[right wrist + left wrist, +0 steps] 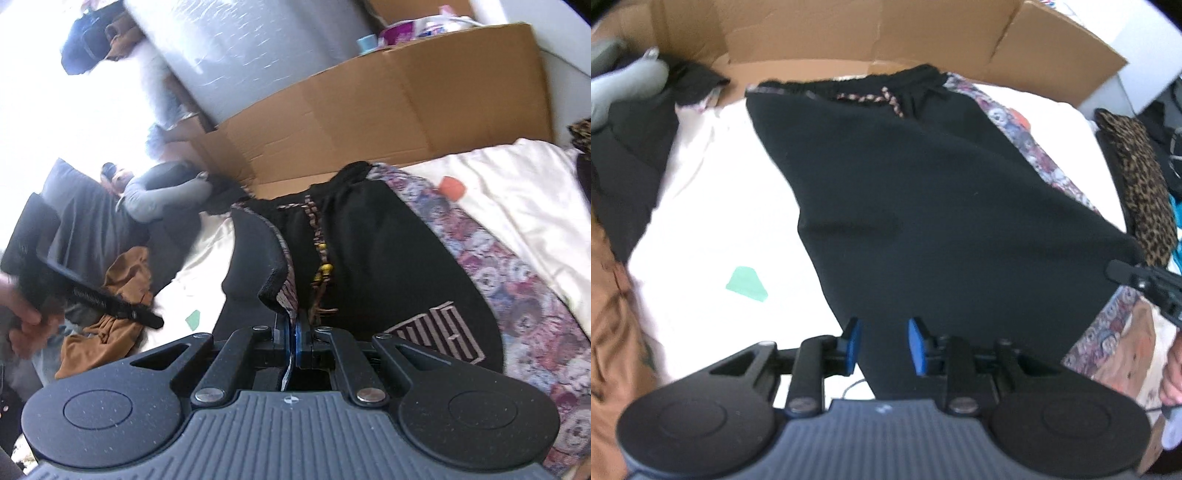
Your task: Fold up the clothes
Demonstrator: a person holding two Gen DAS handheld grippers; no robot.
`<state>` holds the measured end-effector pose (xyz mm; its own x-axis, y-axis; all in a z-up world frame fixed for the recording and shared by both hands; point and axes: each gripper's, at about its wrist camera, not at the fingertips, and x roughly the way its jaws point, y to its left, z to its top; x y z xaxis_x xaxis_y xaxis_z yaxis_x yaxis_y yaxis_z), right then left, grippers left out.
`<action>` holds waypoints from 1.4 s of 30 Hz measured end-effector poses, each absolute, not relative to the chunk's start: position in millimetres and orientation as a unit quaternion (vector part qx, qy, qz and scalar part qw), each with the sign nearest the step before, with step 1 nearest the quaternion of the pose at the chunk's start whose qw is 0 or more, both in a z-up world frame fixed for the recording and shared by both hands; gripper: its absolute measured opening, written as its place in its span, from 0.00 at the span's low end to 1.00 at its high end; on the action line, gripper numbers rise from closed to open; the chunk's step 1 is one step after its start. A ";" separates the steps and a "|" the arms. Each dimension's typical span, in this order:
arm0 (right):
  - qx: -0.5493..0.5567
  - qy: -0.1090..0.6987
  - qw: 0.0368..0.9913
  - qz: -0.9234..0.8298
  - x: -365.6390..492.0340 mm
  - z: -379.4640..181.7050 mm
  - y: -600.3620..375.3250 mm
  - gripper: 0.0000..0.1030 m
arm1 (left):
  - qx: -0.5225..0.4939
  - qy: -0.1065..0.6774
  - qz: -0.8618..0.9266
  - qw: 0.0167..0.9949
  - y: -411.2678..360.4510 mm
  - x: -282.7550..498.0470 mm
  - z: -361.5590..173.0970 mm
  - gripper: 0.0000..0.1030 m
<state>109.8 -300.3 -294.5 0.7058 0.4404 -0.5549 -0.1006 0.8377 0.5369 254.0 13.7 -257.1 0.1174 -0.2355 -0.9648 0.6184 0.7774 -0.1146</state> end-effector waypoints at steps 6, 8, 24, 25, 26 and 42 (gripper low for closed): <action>0.262 0.347 0.892 0.122 101.9 -302.4 -326.7 0.00 | 0.097 0.614 -0.251 0.742 16.1 222.0 -285.1 0.30; 0.268 0.346 0.892 0.113 100.1 -305.2 -332.4 0.00 | 0.078 0.617 -0.233 0.748 19.9 210.6 -291.4 0.30; 0.287 0.388 0.874 0.061 87.3 -355.6 -363.0 0.00 | -0.009 0.656 -0.147 0.740 41.7 155.9 -357.5 0.34; 0.286 0.390 0.873 0.058 87.9 -357.9 -363.6 0.00 | -0.019 0.658 -0.145 0.738 44.8 158.7 -361.2 0.34; 0.292 0.395 0.870 0.051 89.4 -361.7 -364.6 0.00 | -0.028 0.661 -0.143 0.736 47.6 161.8 -364.0 0.34; 0.311 0.388 0.867 0.016 88.0 -356.7 -372.5 0.00 | -0.100 0.665 -0.137 0.727 116.2 158.3 -354.6 0.36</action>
